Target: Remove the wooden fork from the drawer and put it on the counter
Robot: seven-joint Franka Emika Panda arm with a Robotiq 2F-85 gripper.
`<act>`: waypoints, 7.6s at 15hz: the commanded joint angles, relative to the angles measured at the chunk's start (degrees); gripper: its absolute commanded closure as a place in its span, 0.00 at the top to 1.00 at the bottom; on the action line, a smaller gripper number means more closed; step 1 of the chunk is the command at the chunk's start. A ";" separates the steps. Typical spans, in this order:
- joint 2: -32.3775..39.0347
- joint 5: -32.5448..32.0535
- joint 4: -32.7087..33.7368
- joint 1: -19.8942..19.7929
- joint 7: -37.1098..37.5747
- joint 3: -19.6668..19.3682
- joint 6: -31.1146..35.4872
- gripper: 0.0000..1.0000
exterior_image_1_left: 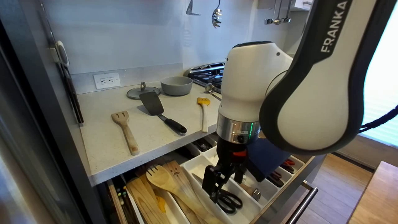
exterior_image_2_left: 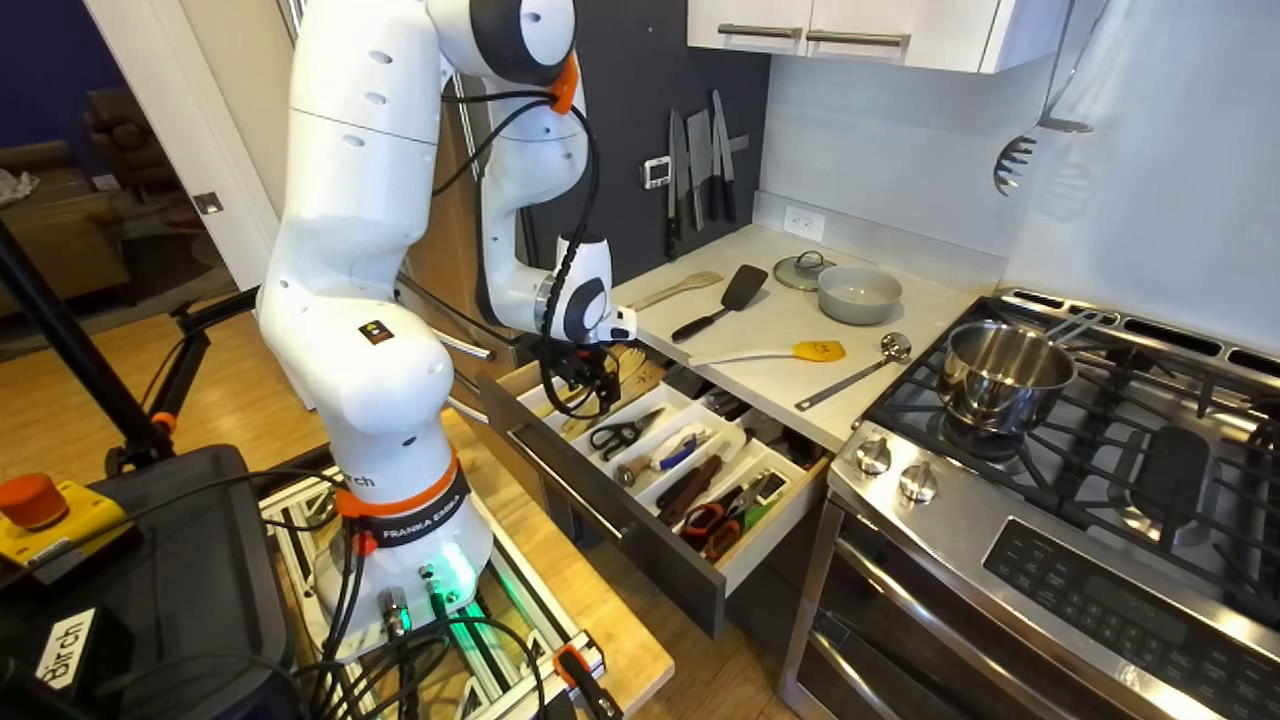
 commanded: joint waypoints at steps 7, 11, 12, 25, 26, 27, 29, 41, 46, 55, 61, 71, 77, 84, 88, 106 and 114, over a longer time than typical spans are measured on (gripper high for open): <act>9.30 -1.63 5.92 13.55 -4.01 -13.11 15.81 0.83; 14.69 7.09 10.16 12.16 -13.64 -7.71 17.68 0.63; 15.75 8.14 11.13 12.49 -15.13 -7.26 17.60 0.62; 21.33 13.65 13.86 13.52 -19.00 -5.46 16.62 0.27; 21.53 13.67 14.07 13.59 -19.14 -5.45 16.38 0.29; 21.93 13.64 14.35 13.49 -19.23 -5.34 16.20 0.31; 22.01 13.73 14.44 13.48 -19.29 -5.44 15.90 0.37; 16.65 17.38 12.48 8.25 -16.56 -3.66 14.06 0.06; 18.72 14.44 13.91 -9.63 -16.22 11.51 10.56 0.06; 20.88 19.70 12.35 -32.94 -20.93 28.51 -2.96 0.06; 20.47 20.53 5.37 -43.83 -28.11 41.83 -5.90 0.06; 12.76 19.82 -7.28 -65.17 -29.24 61.67 -4.11 0.06; 6.86 18.42 -3.95 -73.00 -27.15 60.97 2.87 0.06; 2.03 18.96 4.24 -77.32 -25.86 57.26 -3.33 0.06; 3.62 19.75 4.88 -76.71 -27.94 57.32 -2.96 0.26; 14.93 24.75 43.37 -25.43 -29.60 12.07 -18.88 0.06; 17.74 27.90 49.14 -18.30 -29.43 4.66 -21.07 0.58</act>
